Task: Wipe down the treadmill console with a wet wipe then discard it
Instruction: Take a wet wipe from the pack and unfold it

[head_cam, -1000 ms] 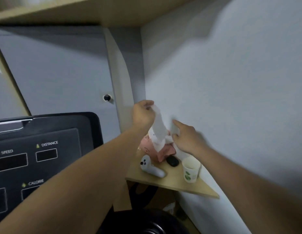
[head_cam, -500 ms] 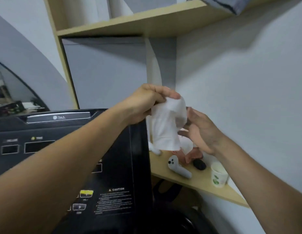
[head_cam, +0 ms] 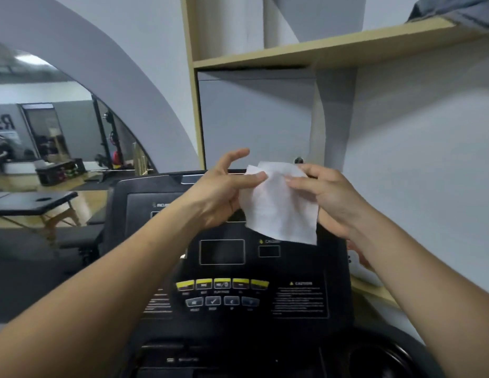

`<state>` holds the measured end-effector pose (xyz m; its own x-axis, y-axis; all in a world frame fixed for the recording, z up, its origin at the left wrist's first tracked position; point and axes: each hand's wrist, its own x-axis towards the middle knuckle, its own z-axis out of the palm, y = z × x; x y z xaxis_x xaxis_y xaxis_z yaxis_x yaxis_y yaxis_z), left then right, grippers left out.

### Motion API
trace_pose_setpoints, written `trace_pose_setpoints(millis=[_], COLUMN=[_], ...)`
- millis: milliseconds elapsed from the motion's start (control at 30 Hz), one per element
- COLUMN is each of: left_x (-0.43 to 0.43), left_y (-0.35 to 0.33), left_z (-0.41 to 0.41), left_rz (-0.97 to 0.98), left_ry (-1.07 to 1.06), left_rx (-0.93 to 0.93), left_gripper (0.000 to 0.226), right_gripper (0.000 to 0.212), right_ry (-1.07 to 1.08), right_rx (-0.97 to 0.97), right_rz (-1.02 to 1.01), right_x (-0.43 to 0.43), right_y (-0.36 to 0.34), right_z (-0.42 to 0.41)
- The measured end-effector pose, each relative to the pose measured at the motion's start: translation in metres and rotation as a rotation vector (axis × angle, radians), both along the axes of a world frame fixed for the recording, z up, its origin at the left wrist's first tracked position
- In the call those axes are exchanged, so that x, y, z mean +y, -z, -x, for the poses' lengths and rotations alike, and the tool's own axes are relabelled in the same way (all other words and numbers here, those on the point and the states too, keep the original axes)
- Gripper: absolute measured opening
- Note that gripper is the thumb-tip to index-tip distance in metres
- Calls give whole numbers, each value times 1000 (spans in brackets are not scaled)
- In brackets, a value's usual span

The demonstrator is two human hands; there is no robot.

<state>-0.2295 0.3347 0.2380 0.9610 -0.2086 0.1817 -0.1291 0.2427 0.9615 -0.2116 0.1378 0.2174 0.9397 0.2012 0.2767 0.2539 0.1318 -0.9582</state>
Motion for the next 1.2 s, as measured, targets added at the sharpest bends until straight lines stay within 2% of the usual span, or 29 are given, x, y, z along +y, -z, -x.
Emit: trace_pose_setpoints(millis=[67, 133, 167, 233, 267, 300, 367, 433, 500, 533, 633, 733, 800, 900, 967, 1033, 1100, 1200], left_x=[26, 50, 62, 85, 96, 107, 127, 146, 160, 166, 180, 187, 187, 187, 189, 189, 185, 181], left_y=[-1, 1, 3, 8, 10, 11, 14, 18, 20, 21, 22, 22, 23, 22, 19, 14, 8, 2], left_z=[14, 25, 30, 37, 40, 43, 44, 45, 45, 46, 45, 45, 45, 48, 49, 50, 52, 53], left_rz=[-3, -101, -175, -307, -362, -415, -485, -531, -591, -623, -786, -1000, -1061, -995, -879, -786, -759, -673], left_ry=[-33, -79, -100, -106, -108, -112, -124, -135, -127, -119, -157, -237, -252, -277, -266, -223, -181, -103], left_rx=[-5, -26, -41, -88, -118, -155, -229, -269, -302, -317, -386, -447, -452, -446, -413, -371, -373, -342], left_gripper=[58, 60, 60, 61, 60, 57, 49, 44, 44, 45, 44, 35, 24, 6, 9, 12, 17, 20], right_gripper=[48, 53, 48, 24, 13, 11, 18, 29, 40, 37, 6, 17, 26, 29, 20, 17, 31, 33], right_ry=[-21, -2, 48, 233, 301, 329, 210, 23, -37, -15, 217, 364, 415, 451, 479, 497, 286, -135], right_rx=[18, -4, -27, -88, -73, -18, 171, 222, 155, 121, -16, -163, -233, -219, -229, -392, -520, -393], right_rz=[-23, 16, 67, 185, 209, 200, 69, -12, 79, 136, 271, 400, 470, 514, 525, 540, 573, 574], right_x=[24, 49, 62, 88, 100, 110, 127, 138, 148, 155, 168, 173, 176, 176, 175, 173, 176, 177], right_y=[3, 8, 12, 21, 24, 27, 30, 31, 32, 34, 37, 35, 34, 28, 24, 19, 16, 17], right_z=[9, 19, 22, 26, 28, 30, 33, 39, 44, 46, 46, 47, 47, 39, 35, 40, 45, 43])
